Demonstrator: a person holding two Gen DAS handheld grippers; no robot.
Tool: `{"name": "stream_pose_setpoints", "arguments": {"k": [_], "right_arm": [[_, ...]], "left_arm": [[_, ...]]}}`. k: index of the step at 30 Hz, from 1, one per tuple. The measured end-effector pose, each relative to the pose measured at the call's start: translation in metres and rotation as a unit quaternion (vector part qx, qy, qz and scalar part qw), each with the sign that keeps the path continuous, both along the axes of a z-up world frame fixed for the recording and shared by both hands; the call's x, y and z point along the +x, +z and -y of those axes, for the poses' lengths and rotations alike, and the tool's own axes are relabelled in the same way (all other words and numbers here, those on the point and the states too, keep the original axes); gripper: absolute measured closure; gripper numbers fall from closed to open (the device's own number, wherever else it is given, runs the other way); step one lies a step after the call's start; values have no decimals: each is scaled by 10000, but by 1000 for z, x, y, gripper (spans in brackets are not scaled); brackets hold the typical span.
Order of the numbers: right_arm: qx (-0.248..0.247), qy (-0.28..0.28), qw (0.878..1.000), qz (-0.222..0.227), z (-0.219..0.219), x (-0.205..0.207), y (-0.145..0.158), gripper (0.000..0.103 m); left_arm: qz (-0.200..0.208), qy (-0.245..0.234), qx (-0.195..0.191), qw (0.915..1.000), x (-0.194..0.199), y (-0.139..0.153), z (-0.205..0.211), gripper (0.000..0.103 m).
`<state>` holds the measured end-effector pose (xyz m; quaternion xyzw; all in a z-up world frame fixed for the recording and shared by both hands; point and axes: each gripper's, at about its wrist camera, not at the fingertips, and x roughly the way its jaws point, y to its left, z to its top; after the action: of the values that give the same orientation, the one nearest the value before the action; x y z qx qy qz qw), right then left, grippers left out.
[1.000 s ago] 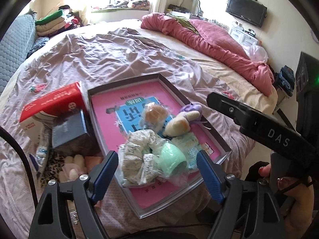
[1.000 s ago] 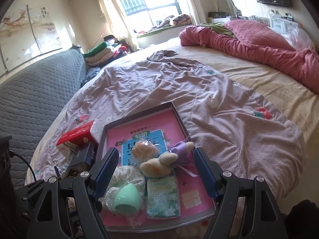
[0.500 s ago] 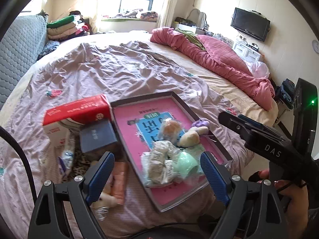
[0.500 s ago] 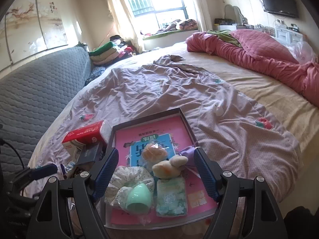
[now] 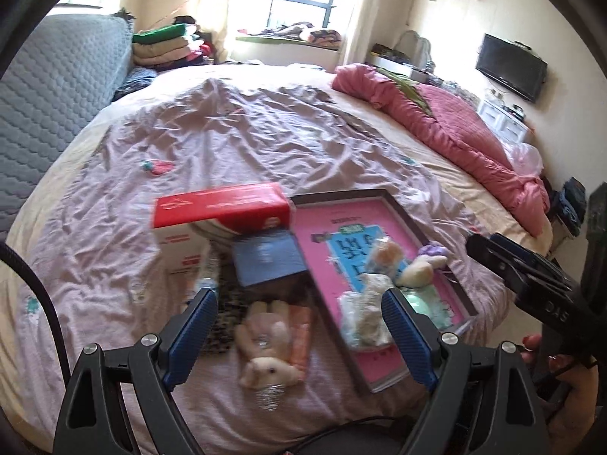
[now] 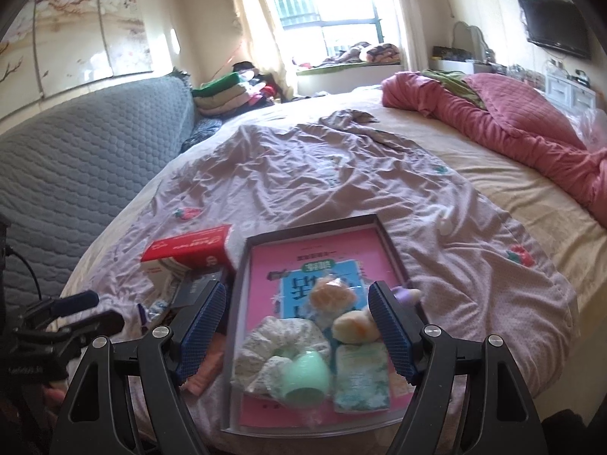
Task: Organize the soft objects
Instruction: 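Raise both open tools away from the tray back toward the pile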
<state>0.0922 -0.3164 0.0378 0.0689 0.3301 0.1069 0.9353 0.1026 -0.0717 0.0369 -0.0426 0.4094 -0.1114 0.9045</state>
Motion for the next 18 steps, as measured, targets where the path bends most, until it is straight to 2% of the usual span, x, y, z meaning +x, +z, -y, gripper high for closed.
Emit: {"name": "stream_pose_setpoints", "arguments": {"k": [8,18], "right_arm": [[-20,380,9993,41,-34,-2,5,24],[-78,774,9969,-120,-78,-2,-4,24]], "left_arm": [[-61,442,-96,9990,-1,0,-51,15],[-143,863,29,9962,-2,-14,-91,15]]}}
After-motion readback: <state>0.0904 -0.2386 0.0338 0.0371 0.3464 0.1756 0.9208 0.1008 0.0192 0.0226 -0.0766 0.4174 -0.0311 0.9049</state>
